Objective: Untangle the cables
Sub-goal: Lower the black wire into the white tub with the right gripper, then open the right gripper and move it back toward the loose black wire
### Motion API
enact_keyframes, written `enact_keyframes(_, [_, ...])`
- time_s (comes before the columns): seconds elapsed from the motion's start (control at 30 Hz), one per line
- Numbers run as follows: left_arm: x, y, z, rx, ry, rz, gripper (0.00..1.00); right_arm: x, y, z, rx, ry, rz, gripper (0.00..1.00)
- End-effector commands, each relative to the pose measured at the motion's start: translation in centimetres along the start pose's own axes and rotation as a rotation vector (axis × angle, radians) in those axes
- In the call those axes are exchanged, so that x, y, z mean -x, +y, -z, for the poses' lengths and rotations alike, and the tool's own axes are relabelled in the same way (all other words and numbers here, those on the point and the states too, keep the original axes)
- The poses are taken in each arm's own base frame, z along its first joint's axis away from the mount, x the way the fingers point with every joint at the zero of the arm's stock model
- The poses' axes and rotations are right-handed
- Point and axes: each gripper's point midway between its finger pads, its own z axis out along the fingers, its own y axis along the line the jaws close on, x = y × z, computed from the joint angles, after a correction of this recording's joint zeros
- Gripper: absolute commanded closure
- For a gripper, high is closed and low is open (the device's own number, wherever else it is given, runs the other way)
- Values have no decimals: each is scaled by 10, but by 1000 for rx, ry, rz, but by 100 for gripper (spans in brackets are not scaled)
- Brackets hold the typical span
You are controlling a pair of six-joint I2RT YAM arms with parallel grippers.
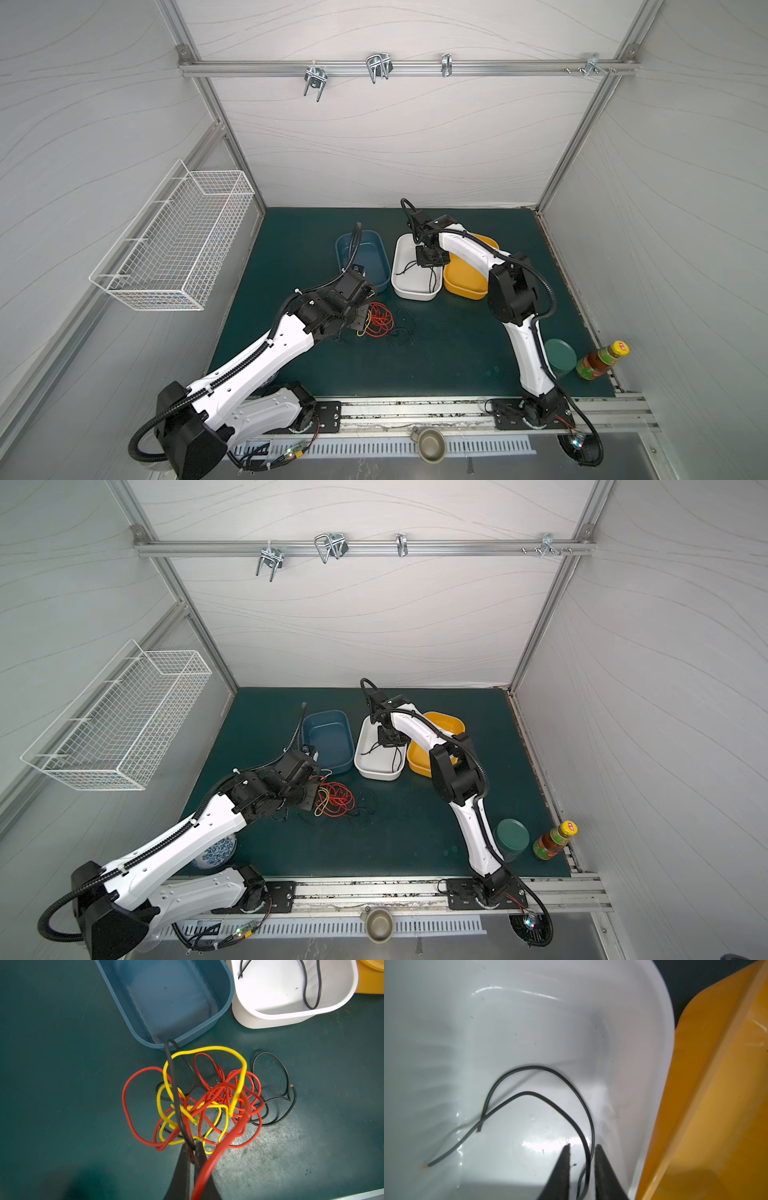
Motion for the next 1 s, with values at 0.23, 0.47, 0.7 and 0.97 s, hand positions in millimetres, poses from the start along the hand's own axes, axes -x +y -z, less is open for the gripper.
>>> enact_keyframes(0.23, [9, -6, -1, -11, -25, -6, 100, 23, 1, 91, 120, -172, 25, 37])
enact_keyframes(0.47, [14, -21, 6, -86, -26, 1, 100, 4, -8, 150, 228, -241, 31, 28])
enact_keyframes(0.7, [28, -56, 24, -270, -9, -6, 100, -66, -18, 204, 501, -358, 27, 27])
enact_keyframes(0.97, [32, -55, 34, -282, -48, -59, 100, -181, -7, 203, 761, -405, 77, 27])
